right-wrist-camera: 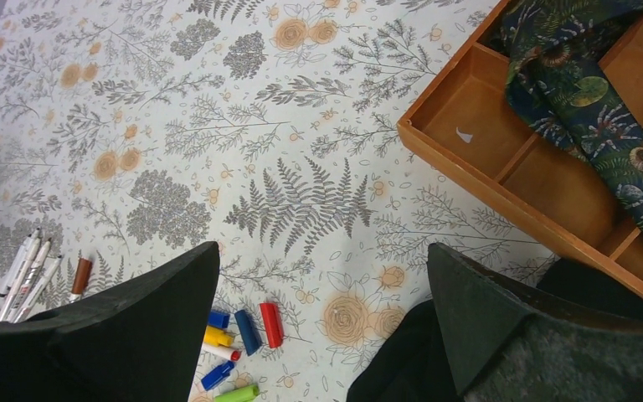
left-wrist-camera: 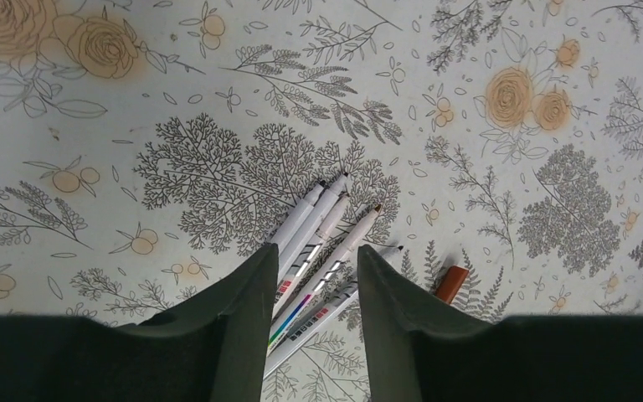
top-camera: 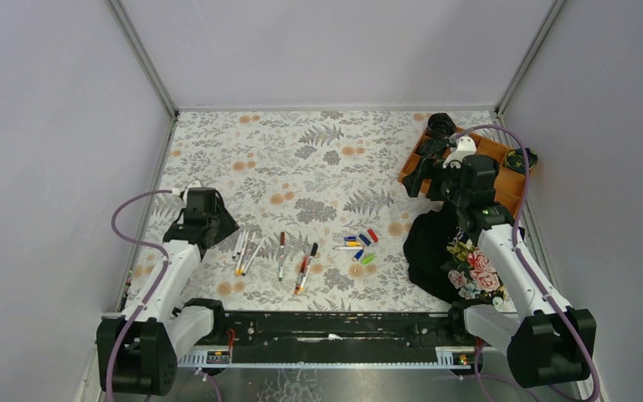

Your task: Insert the pens into the pen caps

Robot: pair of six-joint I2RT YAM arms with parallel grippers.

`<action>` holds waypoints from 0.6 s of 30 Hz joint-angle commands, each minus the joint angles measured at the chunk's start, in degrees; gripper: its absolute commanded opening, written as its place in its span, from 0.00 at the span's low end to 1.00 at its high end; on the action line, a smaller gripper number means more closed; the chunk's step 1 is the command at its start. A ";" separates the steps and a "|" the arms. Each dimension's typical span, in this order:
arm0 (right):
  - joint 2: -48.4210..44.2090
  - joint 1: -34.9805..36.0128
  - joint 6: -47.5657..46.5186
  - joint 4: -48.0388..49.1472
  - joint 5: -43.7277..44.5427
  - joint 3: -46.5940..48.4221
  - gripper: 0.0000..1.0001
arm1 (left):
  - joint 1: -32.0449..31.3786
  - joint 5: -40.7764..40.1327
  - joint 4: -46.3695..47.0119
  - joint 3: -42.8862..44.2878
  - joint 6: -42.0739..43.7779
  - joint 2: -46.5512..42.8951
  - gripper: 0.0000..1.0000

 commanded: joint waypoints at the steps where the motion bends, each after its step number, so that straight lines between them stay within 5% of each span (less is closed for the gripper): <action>1: -0.71 -0.10 0.99 1.98 -1.63 1.48 0.99 | -0.03 -1.10 0.07 -0.66 -3.93 1.95 0.37; 18: -1.09 -0.15 1.77 1.87 -1.33 1.25 0.99 | -0.06 -1.24 -0.51 0.79 -2.68 12.48 0.20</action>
